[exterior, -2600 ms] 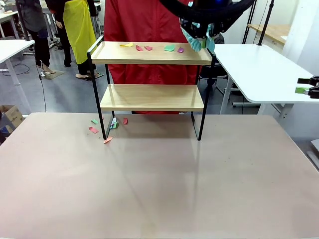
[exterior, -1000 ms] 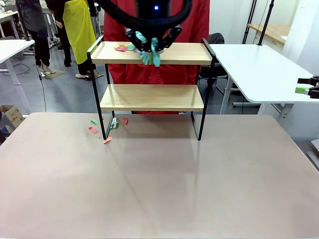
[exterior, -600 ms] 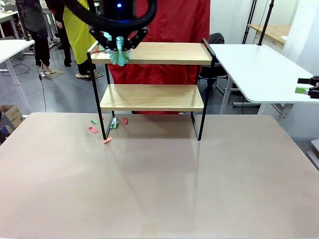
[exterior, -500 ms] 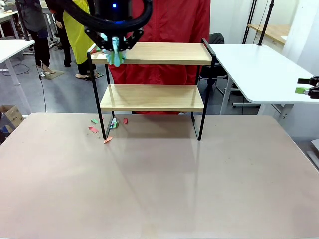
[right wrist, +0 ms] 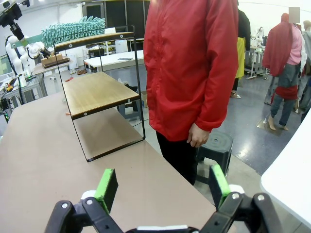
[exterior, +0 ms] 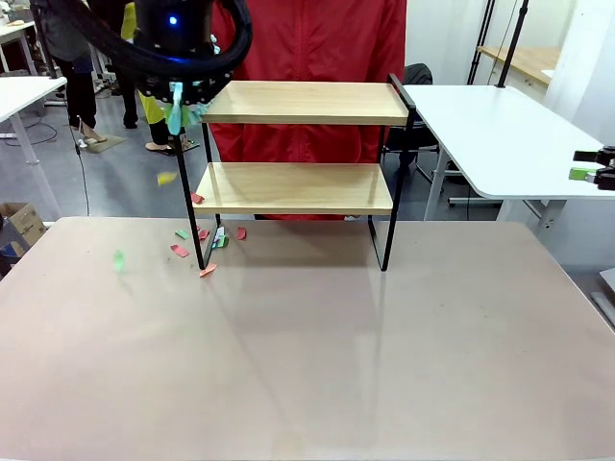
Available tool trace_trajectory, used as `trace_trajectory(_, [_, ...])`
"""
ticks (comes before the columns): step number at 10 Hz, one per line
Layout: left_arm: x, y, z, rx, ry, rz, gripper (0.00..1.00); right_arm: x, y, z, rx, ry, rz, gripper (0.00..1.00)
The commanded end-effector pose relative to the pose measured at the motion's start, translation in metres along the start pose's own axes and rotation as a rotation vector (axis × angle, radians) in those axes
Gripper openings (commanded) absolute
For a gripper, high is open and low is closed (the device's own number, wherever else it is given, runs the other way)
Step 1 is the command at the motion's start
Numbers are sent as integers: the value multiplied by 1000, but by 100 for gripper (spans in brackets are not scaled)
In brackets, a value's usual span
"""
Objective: Clean the shelf.
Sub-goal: Clean the specific section of the Shelf indicated by the human with the Duster.
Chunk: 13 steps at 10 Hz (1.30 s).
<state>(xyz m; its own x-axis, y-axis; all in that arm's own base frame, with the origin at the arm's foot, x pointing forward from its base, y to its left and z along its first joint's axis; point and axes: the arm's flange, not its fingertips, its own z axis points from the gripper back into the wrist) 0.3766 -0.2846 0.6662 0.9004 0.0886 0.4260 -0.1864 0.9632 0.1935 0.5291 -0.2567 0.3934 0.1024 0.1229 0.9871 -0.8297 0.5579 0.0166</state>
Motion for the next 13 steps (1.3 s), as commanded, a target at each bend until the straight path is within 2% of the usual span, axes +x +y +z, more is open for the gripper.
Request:
trace_trajectory(1, [-16,18,10,89,-50,41,13,7,1,-2,-10,17,-6,100])
trace_trajectory(5, [-26,15,31,121,-133,60,13,7,1,-2,-10,17,-6,100])
trace_trajectory(6, [-26,10,33,11,-153,58,13,7,1,-2,-10,17,-6,100])
trace_trajectory(7, [-24,14,32,104,-94,30,13,7,1,-2,-10,17,-6,100])
trace_trajectory(9, [-24,14,32,104,-94,30,13,7,1,-2,-10,17,-6,100])
trace_trajectory(10, [-24,8,33,84,-106,36,13,7,1,-2,-10,17,-6,100])
trace_trajectory(11, [-20,5,36,26,-176,31,13,7,1,-2,-10,17,-6,100])
trace_trajectory(13, [-18,10,43,-50,-210,-16,13,7,1,-2,-10,17,-6,100])
